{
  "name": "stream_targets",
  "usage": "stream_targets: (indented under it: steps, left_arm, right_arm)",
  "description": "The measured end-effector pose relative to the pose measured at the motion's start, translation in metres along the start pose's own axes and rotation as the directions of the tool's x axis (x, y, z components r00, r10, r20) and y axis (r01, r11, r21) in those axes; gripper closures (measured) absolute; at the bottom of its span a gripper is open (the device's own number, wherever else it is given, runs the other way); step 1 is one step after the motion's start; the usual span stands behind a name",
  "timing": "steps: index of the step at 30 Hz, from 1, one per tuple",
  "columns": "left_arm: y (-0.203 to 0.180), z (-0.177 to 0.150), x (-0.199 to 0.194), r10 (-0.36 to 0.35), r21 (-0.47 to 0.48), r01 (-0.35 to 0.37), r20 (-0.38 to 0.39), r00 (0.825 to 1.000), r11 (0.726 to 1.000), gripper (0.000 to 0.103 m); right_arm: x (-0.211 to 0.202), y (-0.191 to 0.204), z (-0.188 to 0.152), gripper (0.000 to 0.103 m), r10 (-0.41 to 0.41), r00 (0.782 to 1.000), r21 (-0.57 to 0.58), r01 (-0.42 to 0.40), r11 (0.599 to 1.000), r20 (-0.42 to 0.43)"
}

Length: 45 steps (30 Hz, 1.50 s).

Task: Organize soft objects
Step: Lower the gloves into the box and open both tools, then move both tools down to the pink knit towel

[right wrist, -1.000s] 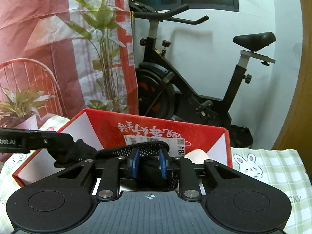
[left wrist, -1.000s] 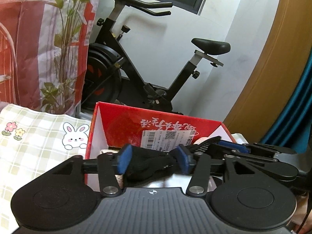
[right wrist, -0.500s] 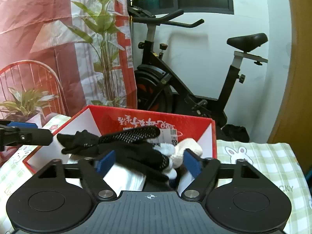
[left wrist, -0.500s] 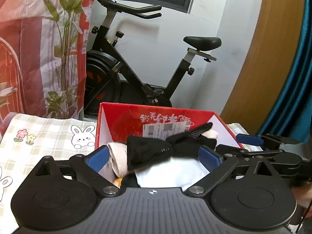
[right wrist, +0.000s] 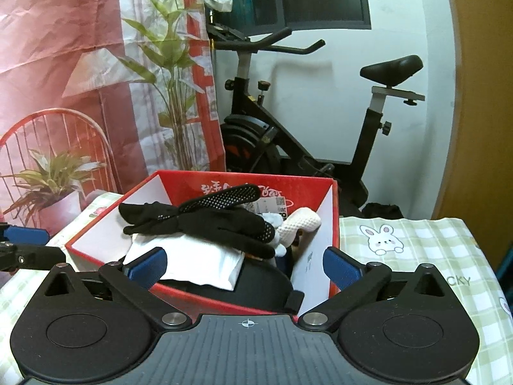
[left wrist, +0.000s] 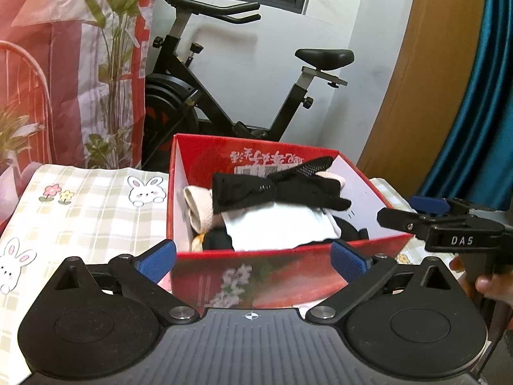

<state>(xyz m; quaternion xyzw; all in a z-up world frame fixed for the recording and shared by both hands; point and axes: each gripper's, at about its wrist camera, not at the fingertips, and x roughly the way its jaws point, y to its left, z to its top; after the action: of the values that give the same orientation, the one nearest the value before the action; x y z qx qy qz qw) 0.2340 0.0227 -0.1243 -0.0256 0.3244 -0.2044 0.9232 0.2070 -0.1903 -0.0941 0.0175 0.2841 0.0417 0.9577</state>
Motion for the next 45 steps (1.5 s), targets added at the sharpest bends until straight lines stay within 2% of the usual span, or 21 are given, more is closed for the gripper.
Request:
stream_targets:
  steps: [9,13,22,28,34,45]
  left_arm:
    - [0.001,-0.027,-0.015,-0.003,-0.029,0.003,-0.022,1.0,1.0,0.0]
    - [0.0,-0.046,-0.016,-0.008,-0.042,0.006,-0.046,0.999,0.999,0.0]
    - [0.004,-0.089,0.002,-0.021,-0.106,0.005,-0.147,0.989,0.994,0.0]
    - [0.005,-0.113,0.007,-0.022,-0.143,-0.005,-0.185,0.983,0.99,0.0]
    - [0.008,-0.125,0.012,-0.011,-0.181,-0.026,-0.2,0.98,0.983,0.001]
    - [0.007,-0.132,0.018,0.001,-0.169,-0.038,-0.212,0.977,0.985,0.004]
  right_arm:
    - [-0.034,0.008,-0.029,0.0,-0.016,0.999,-0.041,0.018,0.999,0.045]
    - [-0.048,0.01,-0.049,0.0,-0.011,0.999,-0.043,0.013,0.999,0.033]
    - [-0.054,0.009,-0.117,0.001,-0.014,0.99,0.012,0.016,1.0,-0.14]
    - [-0.052,0.011,-0.149,0.001,-0.025,0.977,0.046,0.036,0.998,-0.212]
    - [-0.044,0.006,-0.155,0.007,-0.035,0.971,0.067,0.052,0.996,-0.238]
    - [-0.035,0.011,-0.162,0.022,-0.01,0.967,0.062,0.027,0.998,-0.254]
